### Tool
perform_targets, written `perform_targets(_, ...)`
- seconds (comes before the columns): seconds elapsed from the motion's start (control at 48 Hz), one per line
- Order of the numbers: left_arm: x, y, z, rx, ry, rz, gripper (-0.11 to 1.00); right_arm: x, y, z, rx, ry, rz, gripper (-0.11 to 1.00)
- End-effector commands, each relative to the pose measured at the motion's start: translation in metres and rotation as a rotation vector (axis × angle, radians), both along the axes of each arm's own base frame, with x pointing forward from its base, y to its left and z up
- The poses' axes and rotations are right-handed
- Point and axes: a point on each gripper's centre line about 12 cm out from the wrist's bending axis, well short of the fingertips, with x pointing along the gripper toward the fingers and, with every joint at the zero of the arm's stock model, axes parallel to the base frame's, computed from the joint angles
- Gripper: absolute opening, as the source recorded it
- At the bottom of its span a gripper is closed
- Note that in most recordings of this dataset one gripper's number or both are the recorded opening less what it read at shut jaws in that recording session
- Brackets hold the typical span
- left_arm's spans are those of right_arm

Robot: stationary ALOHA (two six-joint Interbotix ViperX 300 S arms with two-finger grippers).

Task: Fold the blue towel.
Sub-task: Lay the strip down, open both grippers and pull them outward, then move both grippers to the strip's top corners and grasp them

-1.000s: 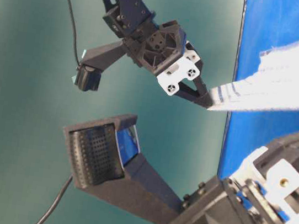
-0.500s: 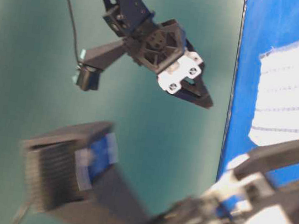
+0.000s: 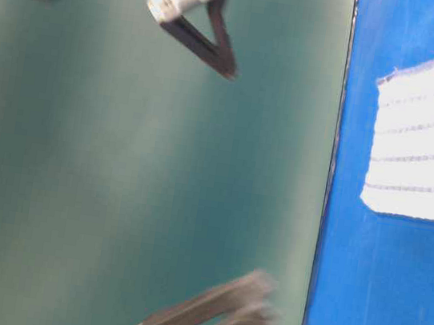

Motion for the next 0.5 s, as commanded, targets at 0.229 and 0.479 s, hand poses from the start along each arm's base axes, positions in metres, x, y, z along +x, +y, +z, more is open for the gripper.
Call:
perform_targets(0.229, -0.057, 0.030, 0.035, 0.027, -0.332, 0.070, 0.61, -0.057, 0.060, 0.021, 0.035, -0.262, 0.154, 0.48)
perform_targets(0.479, -0.080, 0.034, 0.031, 0.018, -0.405, 0.083, 0.61, -0.066, 0.084, 0.004, 0.072, -0.339, 0.268, 0.48)
